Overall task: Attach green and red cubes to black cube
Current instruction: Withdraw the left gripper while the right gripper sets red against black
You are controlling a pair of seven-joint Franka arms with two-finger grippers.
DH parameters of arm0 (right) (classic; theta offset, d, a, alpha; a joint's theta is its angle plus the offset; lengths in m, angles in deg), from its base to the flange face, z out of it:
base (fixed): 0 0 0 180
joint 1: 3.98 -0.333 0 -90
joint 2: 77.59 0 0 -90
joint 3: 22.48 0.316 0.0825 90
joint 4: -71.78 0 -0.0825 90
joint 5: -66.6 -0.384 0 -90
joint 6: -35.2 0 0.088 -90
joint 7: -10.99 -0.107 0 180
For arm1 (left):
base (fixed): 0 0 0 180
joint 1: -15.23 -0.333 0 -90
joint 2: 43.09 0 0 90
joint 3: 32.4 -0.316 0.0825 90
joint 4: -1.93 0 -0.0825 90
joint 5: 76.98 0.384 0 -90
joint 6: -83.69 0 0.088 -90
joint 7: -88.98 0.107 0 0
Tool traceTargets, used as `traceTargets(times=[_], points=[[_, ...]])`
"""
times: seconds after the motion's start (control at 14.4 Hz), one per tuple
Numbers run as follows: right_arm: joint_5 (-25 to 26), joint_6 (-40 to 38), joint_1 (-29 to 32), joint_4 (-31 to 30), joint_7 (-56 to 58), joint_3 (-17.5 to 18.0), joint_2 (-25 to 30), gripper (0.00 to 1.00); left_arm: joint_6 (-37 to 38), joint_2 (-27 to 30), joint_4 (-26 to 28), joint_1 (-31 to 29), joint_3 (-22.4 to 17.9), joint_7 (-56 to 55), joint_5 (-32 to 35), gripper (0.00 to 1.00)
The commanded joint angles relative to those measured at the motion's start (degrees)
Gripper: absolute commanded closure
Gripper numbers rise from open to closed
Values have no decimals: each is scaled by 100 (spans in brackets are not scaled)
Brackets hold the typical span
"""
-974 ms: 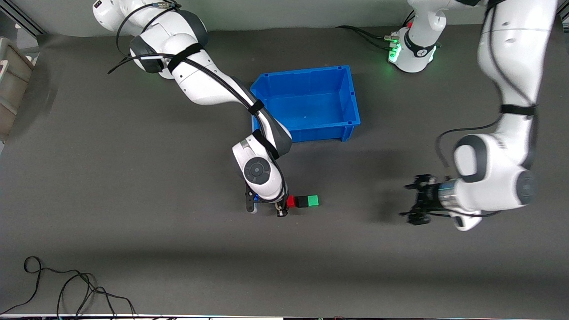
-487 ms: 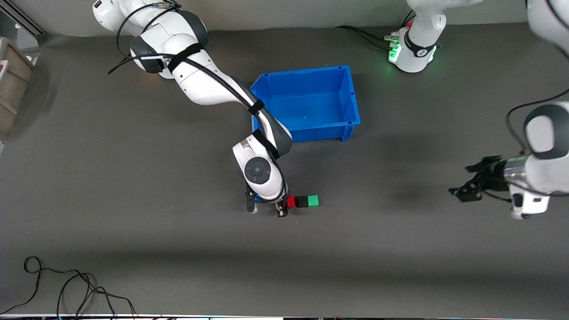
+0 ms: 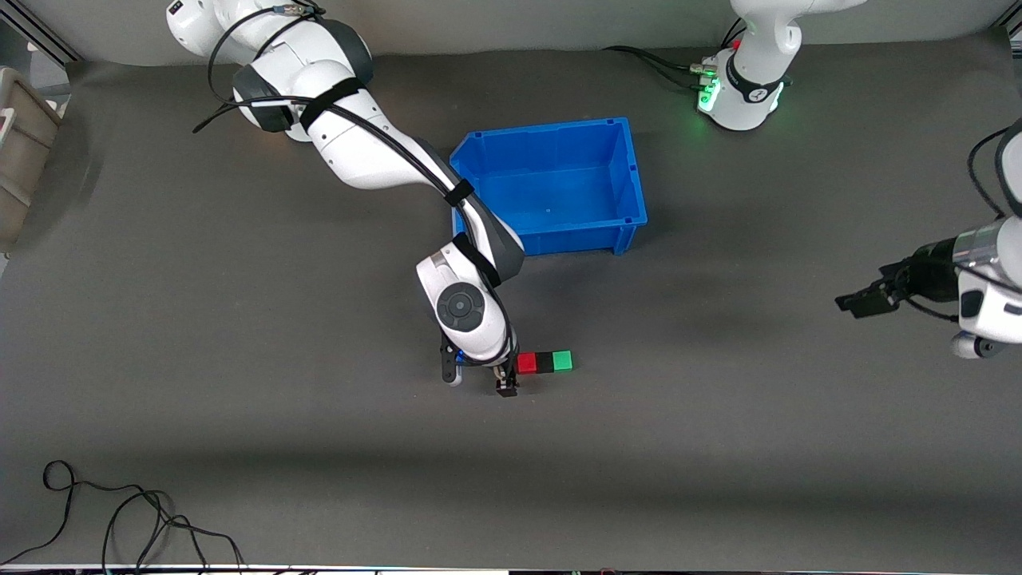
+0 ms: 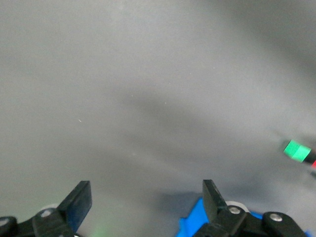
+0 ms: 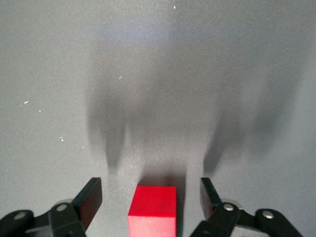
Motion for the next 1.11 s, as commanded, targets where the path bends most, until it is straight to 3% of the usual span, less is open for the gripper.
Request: traceTargets(times=[0.0, 0.14, 0.63, 1.04], points=[[-15, -130, 4, 247, -76, -54, -43, 12, 172, 375, 16, 21, 5, 1256, 250, 0], [-15, -331, 127, 246, 186, -63, 211, 12, 198, 542, 60, 4, 5, 1548, 259, 0], [-24, -2202, 839, 238, 2487, -72, 1450, 12, 128, 1158, 148, 276, 14, 1734, 514, 0], [265, -3679, 1419, 238, 5227, -125, 2593, 12, 40, 1220, 122, 398, 58, 1769, 523, 0]])
